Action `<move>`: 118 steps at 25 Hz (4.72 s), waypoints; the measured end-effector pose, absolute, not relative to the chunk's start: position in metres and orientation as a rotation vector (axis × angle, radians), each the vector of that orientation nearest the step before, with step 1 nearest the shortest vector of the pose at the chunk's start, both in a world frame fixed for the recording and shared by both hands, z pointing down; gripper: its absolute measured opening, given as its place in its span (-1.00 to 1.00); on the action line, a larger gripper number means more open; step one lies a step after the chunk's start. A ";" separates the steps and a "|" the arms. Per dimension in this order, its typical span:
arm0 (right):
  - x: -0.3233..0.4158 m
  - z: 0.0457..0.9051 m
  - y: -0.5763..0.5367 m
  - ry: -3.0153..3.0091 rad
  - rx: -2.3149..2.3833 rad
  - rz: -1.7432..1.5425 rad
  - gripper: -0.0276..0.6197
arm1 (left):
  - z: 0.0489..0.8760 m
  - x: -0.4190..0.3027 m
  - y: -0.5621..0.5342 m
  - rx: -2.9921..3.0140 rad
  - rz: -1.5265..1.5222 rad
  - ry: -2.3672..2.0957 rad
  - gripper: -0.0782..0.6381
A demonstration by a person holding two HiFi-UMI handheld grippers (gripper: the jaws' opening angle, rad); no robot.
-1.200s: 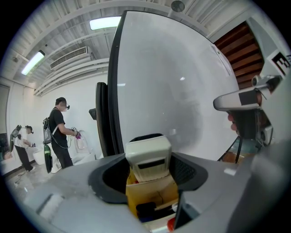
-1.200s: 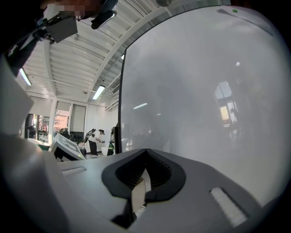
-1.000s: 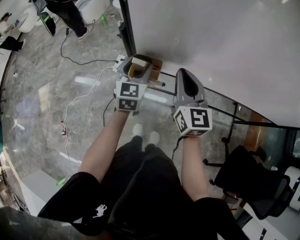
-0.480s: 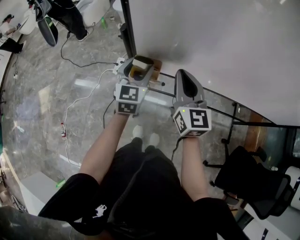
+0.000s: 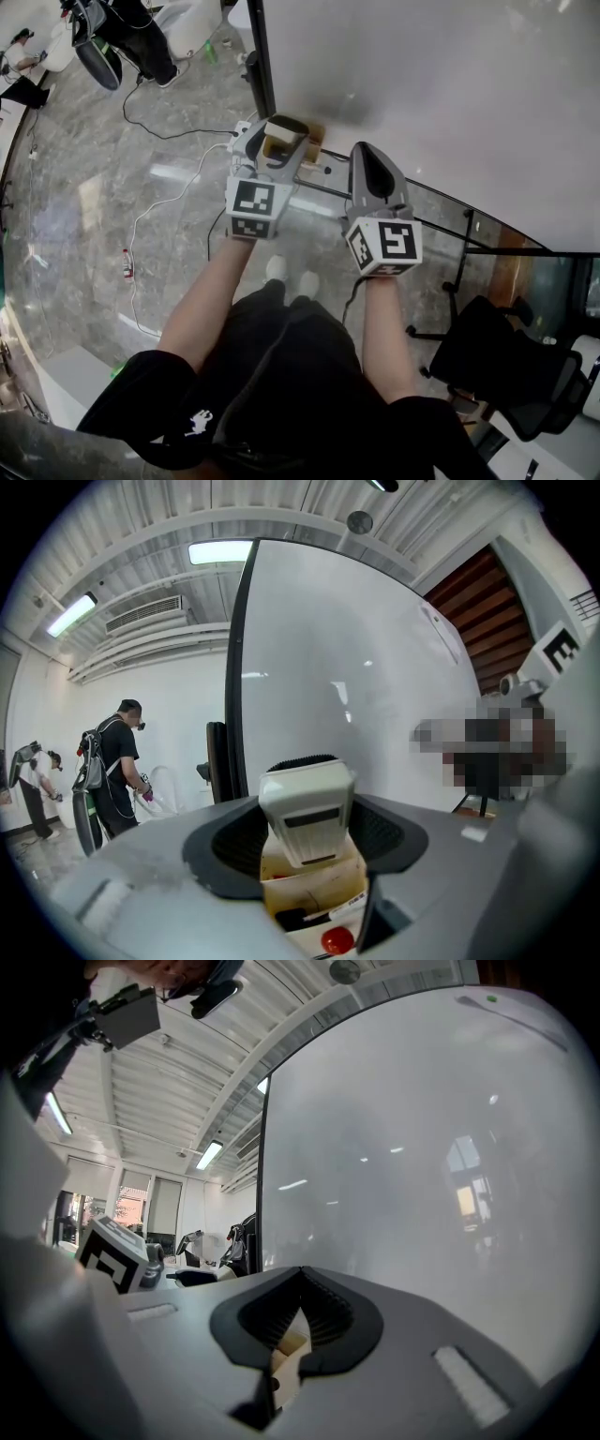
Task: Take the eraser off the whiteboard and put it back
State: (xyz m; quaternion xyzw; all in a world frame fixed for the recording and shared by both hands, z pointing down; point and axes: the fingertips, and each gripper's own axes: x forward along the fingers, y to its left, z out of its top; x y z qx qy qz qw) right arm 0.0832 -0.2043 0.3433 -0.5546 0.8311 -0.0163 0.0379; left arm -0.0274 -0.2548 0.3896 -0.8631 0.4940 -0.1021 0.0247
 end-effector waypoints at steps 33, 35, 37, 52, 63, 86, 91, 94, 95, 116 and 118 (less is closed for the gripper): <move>0.077 0.311 -0.171 2.536 -1.676 0.027 -0.89 | 0.318 -0.049 -0.192 -2.691 -0.080 1.458 0.00; 0.076 0.309 -0.169 2.536 -1.674 0.030 -0.89 | 0.317 -0.049 -0.189 -2.703 -0.065 1.448 0.00; 0.076 0.308 -0.168 2.534 -1.673 0.031 -0.89 | 0.314 -0.049 -0.186 -2.700 -0.061 1.425 -0.01; 0.077 0.307 -0.167 2.532 -1.675 0.036 -0.89 | 0.311 -0.049 -0.184 -2.706 -0.007 1.441 -0.01; 0.081 0.307 -0.169 2.530 -1.680 0.037 -0.89 | 0.313 -0.045 -0.188 -2.707 -0.006 1.449 0.00; 0.079 0.317 -0.180 2.547 -1.714 0.023 -0.89 | 0.347 -0.034 -0.227 -2.718 -0.104 1.466 0.00; 0.080 0.319 -0.184 2.545 -1.731 0.020 -0.89 | 0.358 -0.030 -0.238 -2.728 -0.145 1.449 0.00; 0.080 0.320 -0.185 2.545 -1.740 0.013 -0.89 | 0.371 -0.029 -0.245 -2.729 -0.209 1.411 0.00; 0.080 0.321 -0.186 2.546 -1.743 0.011 -0.89 | 0.375 -0.029 -0.247 -2.729 -0.224 1.405 0.00; 0.091 0.332 -0.194 2.526 -1.813 -0.027 -0.89 | 0.419 -0.010 -0.281 -2.711 -0.397 1.435 0.00; 0.092 0.332 -0.195 2.524 -1.814 -0.027 -0.89 | 0.423 -0.009 -0.283 -2.705 -0.420 1.445 0.00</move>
